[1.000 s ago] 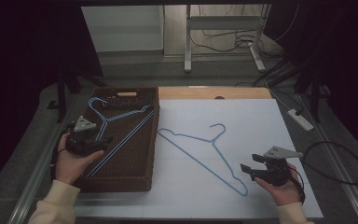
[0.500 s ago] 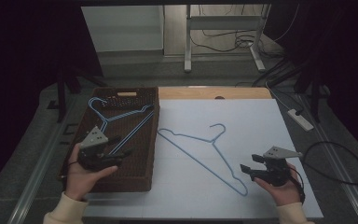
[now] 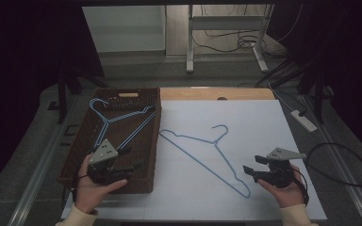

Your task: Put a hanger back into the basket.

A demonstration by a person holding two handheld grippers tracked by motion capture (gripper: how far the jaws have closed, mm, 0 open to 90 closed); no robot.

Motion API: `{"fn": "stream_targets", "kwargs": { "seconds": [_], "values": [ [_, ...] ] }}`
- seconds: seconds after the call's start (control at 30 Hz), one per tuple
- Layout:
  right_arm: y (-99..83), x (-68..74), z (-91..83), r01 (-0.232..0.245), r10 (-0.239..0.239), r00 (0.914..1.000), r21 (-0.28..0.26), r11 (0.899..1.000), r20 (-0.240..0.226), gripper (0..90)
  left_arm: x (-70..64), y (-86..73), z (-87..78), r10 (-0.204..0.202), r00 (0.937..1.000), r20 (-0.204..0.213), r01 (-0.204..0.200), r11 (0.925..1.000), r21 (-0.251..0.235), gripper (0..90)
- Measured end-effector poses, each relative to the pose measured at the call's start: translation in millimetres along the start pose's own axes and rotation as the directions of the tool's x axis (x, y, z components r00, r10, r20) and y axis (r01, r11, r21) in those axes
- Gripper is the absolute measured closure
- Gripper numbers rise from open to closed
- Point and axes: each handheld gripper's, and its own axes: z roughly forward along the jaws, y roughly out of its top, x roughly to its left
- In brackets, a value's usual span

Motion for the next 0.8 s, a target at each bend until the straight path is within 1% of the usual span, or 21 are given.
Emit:
{"fn": "stream_targets", "kwargs": {
  "seconds": [0.2, 0.37, 0.5, 0.67, 0.8],
  "values": [
    [1.2, -0.5, 0.3, 0.004, -0.004, 1.0, -0.006, 1.0, -0.004, 34.2, -4.0, -1.5, -1.1, 0.004, 1.0, 0.008, -0.004, 0.9999, -0.012, 37.0],
    [2.0, -0.6, 0.1, 0.007, -0.007, 1.0, -0.007, 1.0, -0.006, 34.0, -4.6, -2.7, -1.8, 0.002, 1.0, -0.001, -0.002, 0.9998, -0.018, 36.9],
    [2.3, 0.1, 1.4, 0.021, -0.021, 0.9998, 0.0, 1.0, -0.006, 32.8, -2.0, -4.5, -1.7, 0.001, 0.9999, -0.013, -0.001, 0.9998, -0.019, 36.7],
    [2.5, 0.5, 2.3, 0.022, -0.022, 0.9995, -0.002, 1.0, -0.022, 31.6, 2.3, -8.6, -2.6, -0.014, 0.9997, -0.02, 0.014, 0.9997, -0.02, 36.7],
    [5.3, 2.2, 7.3, 0.043, -0.042, 0.9985, 0.023, 0.999, -0.036, 30.1, 3.7, -11.6, -1.8, -0.012, 0.9997, -0.02, 0.012, 0.9999, -0.01, 36.7]
  ]
}}
